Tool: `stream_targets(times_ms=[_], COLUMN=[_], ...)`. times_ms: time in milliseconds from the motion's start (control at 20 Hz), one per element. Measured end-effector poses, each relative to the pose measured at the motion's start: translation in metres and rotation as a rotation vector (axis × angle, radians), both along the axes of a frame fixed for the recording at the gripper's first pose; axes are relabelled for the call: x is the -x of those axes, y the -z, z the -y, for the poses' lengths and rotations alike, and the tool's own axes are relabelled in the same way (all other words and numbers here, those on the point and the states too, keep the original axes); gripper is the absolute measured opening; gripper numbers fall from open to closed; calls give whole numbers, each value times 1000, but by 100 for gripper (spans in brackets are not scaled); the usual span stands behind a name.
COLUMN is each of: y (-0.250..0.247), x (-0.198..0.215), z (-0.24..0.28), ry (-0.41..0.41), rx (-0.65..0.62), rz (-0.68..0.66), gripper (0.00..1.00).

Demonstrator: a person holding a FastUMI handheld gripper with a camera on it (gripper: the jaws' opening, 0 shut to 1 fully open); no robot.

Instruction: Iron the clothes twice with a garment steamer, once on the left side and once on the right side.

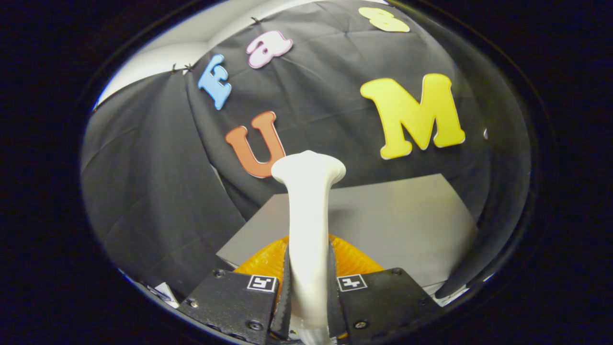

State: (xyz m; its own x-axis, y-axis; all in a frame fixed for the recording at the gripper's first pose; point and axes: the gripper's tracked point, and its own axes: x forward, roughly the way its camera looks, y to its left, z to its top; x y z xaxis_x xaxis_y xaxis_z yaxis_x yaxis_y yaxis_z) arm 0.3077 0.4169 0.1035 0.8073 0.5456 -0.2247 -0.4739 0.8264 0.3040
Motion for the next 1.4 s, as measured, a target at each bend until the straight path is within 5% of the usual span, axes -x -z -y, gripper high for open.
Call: stream_targets(times_ms=[300, 600, 950, 1400], y=[-75, -142, -190, -222], x=[73, 126, 162, 148], z=[53, 126, 220, 327], ry=[-23, 40, 207, 421], rx=[-101, -179, -206, -186], rz=[137, 276, 413, 496], gripper=[33, 33, 32, 32])
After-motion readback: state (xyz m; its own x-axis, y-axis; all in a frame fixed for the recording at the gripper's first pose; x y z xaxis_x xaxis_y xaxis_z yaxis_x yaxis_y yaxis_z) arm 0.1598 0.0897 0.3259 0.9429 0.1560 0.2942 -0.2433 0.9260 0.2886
